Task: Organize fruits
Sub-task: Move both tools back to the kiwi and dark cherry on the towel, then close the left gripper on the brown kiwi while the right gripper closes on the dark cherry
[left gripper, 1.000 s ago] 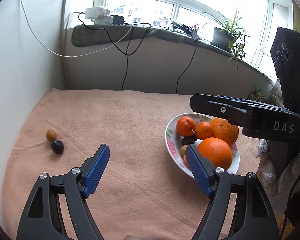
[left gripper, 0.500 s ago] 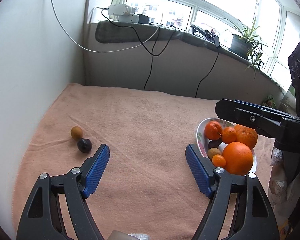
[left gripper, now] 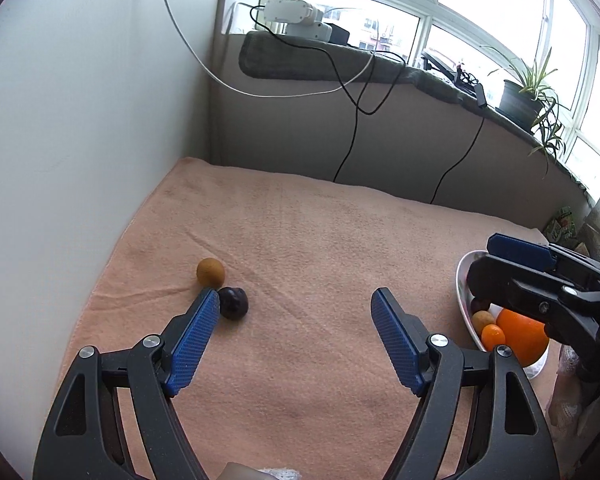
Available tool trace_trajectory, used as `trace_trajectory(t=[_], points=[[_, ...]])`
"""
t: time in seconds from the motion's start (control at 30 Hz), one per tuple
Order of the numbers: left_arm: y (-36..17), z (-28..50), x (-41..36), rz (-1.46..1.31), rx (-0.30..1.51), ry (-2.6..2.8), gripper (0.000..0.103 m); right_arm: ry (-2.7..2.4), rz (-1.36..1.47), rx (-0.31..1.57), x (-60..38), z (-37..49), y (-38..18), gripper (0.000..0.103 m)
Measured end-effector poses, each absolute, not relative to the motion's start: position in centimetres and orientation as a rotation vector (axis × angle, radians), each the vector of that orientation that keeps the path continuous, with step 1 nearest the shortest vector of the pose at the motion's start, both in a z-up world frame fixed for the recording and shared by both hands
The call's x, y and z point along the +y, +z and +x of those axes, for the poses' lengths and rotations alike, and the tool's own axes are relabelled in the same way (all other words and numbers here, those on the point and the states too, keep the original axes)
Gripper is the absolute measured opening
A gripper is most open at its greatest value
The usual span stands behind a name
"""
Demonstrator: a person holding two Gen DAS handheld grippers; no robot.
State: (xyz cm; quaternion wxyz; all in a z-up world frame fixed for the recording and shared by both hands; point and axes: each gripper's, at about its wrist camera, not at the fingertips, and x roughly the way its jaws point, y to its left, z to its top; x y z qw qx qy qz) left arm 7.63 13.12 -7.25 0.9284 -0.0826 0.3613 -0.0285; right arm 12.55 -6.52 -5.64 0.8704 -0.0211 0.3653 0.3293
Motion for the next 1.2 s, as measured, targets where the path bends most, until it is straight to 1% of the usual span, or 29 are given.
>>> trace_trajectory(t=[0.53, 0.6, 0.63, 0.7, 0.73, 0.77, 0.8, 0.83, 0.87, 0.93, 0.97, 1.0, 1.2], points=[[-9.3, 10.3, 18.3, -0.276, 0.781, -0.003, 0.078, 0.719, -0.147, 0.783, -1.2, 12.5, -8.7, 0.085], [-9.4, 10.4, 18.8, -0.286, 0.783, -0.002, 0.078, 0.734, -0.158, 0.785, -0.7, 12.6, -8.9, 0.083], [-9.6, 10.5, 18.9, -0.291, 0.785, -0.001, 0.078, 0.738, -0.166, 0.791, -0.4, 12.7, -9.1, 0.079], [-9.7, 10.6, 19.2, -0.299, 0.79, 0.001, 0.071, 0.746, -0.173, 0.799, 0.1, 12.9, -9.4, 0.077], [-9.8, 10.7, 19.3, -0.301, 0.795, 0.002, 0.065, 0.75, -0.174, 0.805, 0.3, 13.0, -9.6, 0.074], [-9.9, 10.8, 19.4, -0.302, 0.798, 0.002, 0.062, 0.758, -0.173, 0.814, 0.5, 13.1, -9.8, 0.07], [-10.0, 11.0, 19.4, -0.304, 0.803, -0.003, 0.058, 0.767, -0.173, 0.823, 0.8, 13.2, -10.1, 0.067], [-10.1, 11.3, 19.4, -0.306, 0.81, -0.009, 0.05, 0.774, -0.171, 0.833, 1.0, 13.3, -10.4, 0.063], [-10.2, 11.5, 19.5, -0.311, 0.815, -0.013, 0.047, 0.78, -0.168, 0.843, 1.2, 13.4, -10.6, 0.057], [-10.5, 11.9, 19.8, -0.315, 0.825, -0.012, 0.043, 0.792, -0.163, 0.86, 1.8, 13.7, -11.1, 0.051], [-10.6, 12.1, 19.9, -0.319, 0.831, -0.012, 0.041, 0.798, -0.16, 0.865, 2.1, 13.8, -11.3, 0.051], [-10.7, 12.4, 20.0, -0.324, 0.837, -0.014, 0.04, 0.803, -0.161, 0.868, 2.4, 13.9, -11.6, 0.051], [-11.3, 13.5, 20.2, -0.348, 0.87, -0.029, 0.04, 0.829, -0.184, 0.881, 4.4, 14.3, -12.6, 0.051]])
